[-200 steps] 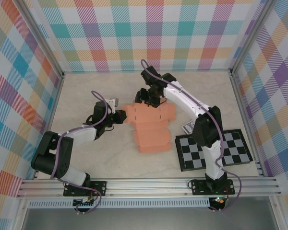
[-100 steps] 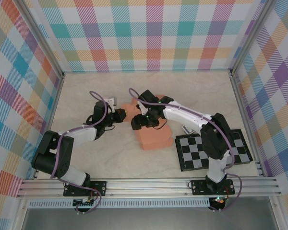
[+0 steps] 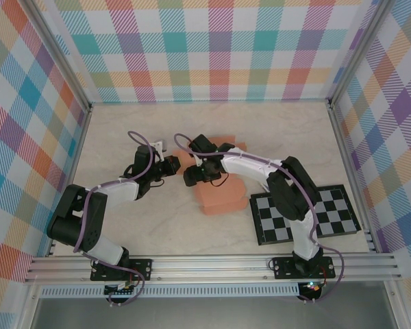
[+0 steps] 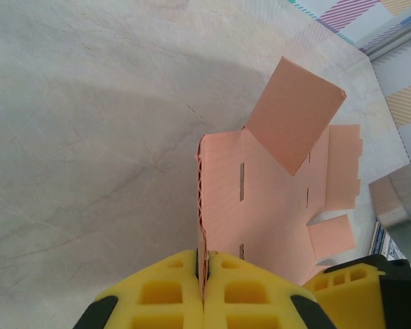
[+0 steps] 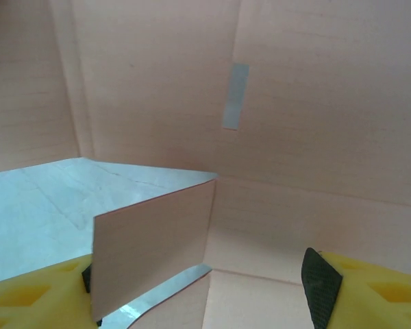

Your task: Fold the paper box

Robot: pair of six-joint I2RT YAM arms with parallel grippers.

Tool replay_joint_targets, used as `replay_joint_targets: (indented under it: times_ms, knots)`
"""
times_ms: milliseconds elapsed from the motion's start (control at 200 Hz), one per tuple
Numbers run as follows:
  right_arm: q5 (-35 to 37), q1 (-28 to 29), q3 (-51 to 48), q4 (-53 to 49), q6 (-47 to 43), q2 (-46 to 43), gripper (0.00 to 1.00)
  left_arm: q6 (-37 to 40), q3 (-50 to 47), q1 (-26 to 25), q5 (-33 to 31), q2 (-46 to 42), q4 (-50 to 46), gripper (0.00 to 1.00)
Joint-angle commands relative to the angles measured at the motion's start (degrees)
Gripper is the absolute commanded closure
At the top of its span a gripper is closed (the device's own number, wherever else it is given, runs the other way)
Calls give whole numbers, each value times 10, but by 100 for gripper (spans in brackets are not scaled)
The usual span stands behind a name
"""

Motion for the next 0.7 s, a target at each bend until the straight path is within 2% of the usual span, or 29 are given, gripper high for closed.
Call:
replay_joint_targets:
  times_ms: [0, 150, 365, 695]
  knots:
    - [33, -6, 34, -9, 16, 2, 27, -4, 1, -3, -4, 7, 22, 100]
    - [22, -19, 30, -19, 32, -6, 32, 2, -1, -3, -7, 6, 19, 100]
    - [16, -37, 21, -40, 35, -19, 32, 14, -4, -3, -19, 4, 23, 100]
    - [-14, -78, -2, -43, 42, -7, 39, 40, -2, -3, -28, 6, 23, 100]
